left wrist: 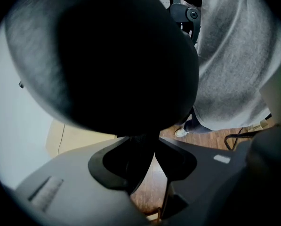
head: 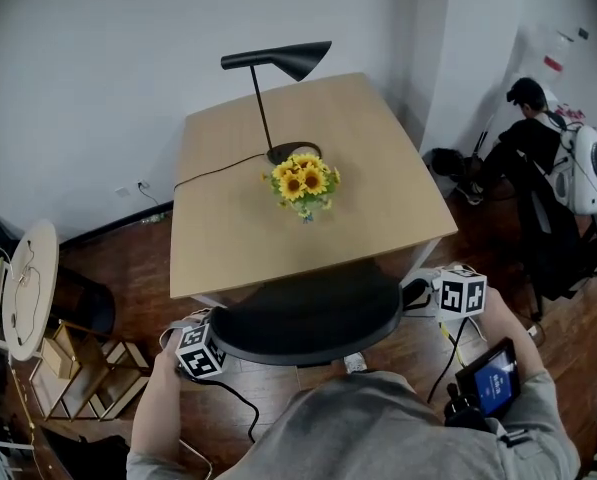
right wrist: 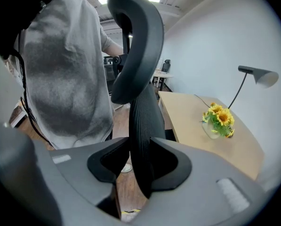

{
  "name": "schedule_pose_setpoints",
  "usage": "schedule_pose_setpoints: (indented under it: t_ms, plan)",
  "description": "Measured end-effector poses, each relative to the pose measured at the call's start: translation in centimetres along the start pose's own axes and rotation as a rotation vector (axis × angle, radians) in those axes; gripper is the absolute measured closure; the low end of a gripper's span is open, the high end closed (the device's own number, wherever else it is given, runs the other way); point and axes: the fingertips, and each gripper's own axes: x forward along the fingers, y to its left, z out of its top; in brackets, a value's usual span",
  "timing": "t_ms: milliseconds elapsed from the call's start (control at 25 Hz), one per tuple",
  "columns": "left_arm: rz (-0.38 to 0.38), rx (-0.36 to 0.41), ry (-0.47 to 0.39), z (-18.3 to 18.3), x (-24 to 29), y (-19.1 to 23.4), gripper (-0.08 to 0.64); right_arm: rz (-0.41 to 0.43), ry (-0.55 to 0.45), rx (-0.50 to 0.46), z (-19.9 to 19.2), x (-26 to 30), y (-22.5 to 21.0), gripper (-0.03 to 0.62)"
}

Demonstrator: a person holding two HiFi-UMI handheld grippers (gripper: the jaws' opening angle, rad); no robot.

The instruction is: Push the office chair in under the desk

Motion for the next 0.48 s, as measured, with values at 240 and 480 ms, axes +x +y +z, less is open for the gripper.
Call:
schedule_pose_setpoints:
  t_ms: [240, 480]
  plan:
    - [0.013, -0.004, -0.002, -0.1, 0.1, 1.2, 0.400, -0.002, 0.011, -0.013, 0.0, -0.1, -1.5, 0.449]
    - [0.016, -0.001, -0.006, -0.5, -0.4, 1.5, 0.400, -0.006, 0.016, -0.024, 0.9, -0.1, -1.7, 0.449]
